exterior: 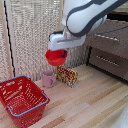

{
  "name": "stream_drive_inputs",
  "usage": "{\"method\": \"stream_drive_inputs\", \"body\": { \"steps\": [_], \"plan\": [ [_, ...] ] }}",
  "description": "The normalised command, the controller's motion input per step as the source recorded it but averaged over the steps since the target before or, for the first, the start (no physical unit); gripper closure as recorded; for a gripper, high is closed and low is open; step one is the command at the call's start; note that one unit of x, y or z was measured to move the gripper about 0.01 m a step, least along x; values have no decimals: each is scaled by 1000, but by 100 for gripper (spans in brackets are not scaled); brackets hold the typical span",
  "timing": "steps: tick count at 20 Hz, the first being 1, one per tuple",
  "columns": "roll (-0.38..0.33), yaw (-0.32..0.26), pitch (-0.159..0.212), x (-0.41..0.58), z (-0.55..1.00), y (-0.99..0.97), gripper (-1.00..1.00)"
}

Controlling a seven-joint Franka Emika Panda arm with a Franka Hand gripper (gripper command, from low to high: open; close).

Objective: Transport the gripper mindfully toward the orange-red bowl and clasp it to elevate with ease. Ensure your robot's arm aligns efficiently with the top drawer's opening. Carefully slide the orange-red bowl into the designated spot with precision. After confirmation, withdraw the gripper gently. Close the drawer smoothly by transitioning the gripper to its handle.

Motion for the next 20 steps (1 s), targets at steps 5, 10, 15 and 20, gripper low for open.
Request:
{"method": "stream_drive_inputs", "body": {
  "steps": [5,10,15,20],
  "plan": [
    [0,0,68,617,850,-195,100],
    [0,0,31,463,911,-248,100],
    [11,0,20,227,879,-378,100],
    [33,-20,72,27,737,-667,100]
  ]
}}
